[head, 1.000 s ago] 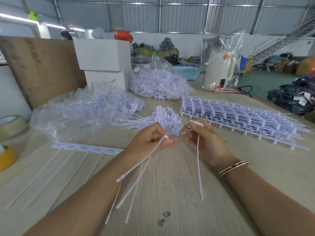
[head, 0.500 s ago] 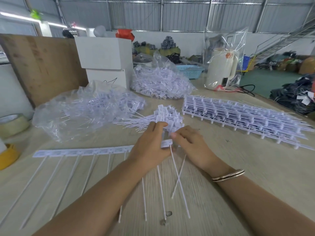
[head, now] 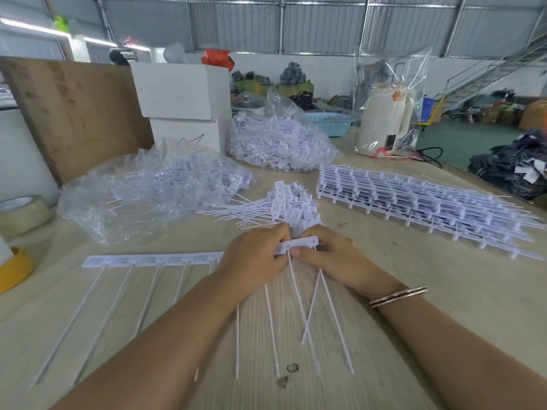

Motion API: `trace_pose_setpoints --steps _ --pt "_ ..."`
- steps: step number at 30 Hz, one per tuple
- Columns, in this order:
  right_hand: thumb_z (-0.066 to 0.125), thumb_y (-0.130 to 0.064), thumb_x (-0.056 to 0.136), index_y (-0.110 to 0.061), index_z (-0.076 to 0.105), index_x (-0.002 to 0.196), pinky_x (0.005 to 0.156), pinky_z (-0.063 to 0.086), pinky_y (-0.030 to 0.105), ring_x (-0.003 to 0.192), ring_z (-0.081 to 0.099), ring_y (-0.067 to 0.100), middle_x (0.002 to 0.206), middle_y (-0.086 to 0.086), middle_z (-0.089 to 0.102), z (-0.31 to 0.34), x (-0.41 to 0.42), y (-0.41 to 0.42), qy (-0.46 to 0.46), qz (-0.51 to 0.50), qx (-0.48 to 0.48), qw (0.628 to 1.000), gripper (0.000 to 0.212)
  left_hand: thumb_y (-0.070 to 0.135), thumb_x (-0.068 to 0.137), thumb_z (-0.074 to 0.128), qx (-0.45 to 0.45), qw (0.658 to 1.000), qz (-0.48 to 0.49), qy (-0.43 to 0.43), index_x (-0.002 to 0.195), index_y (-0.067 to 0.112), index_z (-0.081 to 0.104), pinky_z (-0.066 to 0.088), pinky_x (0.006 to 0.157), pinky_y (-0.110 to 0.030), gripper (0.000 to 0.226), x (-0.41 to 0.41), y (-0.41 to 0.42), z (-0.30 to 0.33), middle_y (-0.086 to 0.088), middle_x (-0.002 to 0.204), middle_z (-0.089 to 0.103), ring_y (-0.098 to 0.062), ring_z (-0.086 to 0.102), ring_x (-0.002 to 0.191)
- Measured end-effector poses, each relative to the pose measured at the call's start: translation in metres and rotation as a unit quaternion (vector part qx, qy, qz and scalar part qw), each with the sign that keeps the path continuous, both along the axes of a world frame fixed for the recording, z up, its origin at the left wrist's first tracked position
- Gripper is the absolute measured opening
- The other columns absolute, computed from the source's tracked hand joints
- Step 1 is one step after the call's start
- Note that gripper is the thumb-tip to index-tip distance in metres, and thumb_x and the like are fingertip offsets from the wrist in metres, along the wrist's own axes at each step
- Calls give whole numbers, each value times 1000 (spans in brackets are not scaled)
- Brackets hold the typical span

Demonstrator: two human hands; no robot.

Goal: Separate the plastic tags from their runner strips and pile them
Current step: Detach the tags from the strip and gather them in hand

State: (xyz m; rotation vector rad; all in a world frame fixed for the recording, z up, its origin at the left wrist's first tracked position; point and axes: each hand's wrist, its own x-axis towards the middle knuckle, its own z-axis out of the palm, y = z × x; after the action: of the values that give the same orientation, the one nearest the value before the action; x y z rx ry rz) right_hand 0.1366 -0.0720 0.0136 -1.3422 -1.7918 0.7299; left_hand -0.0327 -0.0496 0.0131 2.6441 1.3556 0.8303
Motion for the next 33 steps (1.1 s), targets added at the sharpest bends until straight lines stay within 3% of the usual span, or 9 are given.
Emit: trace_pose_setpoints --steps 5,8,12,16,20,23,25,28,33 --pt "67 -18 84 -4 66 87 71 37 25 74 51 13 88 24 62 1 0 -3 12 21 20 1000 15 31 90 59 -19 999 -31 -12 88 23 59 36 54 -28 7 -4 4 -2 6 63 54 -15 50 58" --pt "64 -23 87 -12 68 86 94 36 42 82 58 19 89 17 66 0 1 -4 -39 11 50 998 11 24 91 60 -107 989 -82 -61 71 31 58 42 54 -23 21 -5 7 -3 8 58 61 -1 52 48" --pt "59 -20 90 -24 67 83 99 31 54 91 60 18 89 2 69 0 -1 -4 -68 7 83 994 11 24 90 62 -204 963 -117 -130 61 29 57 42 55 -14 30 -7 6 1 8 55 60 -3 56 51" --pt "59 -7 88 -9 69 87 81 42 19 78 58 4 82 6 67 1 1 -4 77 55 53 994 10 25 92 59 -218 952 -138 -164 67 25 59 47 61 -19 25 -5 4 2 5 62 63 -6 60 58" --pt "63 -13 81 -5 71 86 77 47 18 80 62 11 80 7 70 1 8 -1 186 86 9 979 13 18 94 55 -236 941 -166 -179 88 17 66 53 64 -21 13 -5 4 3 7 68 68 -6 65 65" --pt "60 -10 83 -10 71 86 77 49 16 78 65 9 77 -1 72 2 15 4 287 49 9 957 11 16 94 55 -253 928 -157 -222 102 28 64 57 73 -30 17 -9 5 2 1 76 71 -11 68 70" --pt "58 -10 87 -13 69 87 74 48 13 78 65 5 78 -5 71 -1 17 7 260 29 10 965 11 22 91 60 -204 955 -128 -175 109 31 65 55 82 -37 21 -9 7 -2 -5 95 72 -17 68 83" --pt "62 -17 88 -20 64 89 80 45 22 85 59 8 89 -6 64 -8 15 15 87 -48 20 995 4 33 88 62 -87 992 -66 -56 124 34 55 48 80 -31 37 -7 8 -6 4 104 66 -16 61 95" --pt "61 -22 86 -39 47 106 100 35 41 102 48 12 103 -10 49 -8 15 15 -29 -143 32 989 29 39 85 64 -59 995 -6 -76 136 27 39 40 80 -26 58 0 7 -6 12 106 42 -10 50 99"
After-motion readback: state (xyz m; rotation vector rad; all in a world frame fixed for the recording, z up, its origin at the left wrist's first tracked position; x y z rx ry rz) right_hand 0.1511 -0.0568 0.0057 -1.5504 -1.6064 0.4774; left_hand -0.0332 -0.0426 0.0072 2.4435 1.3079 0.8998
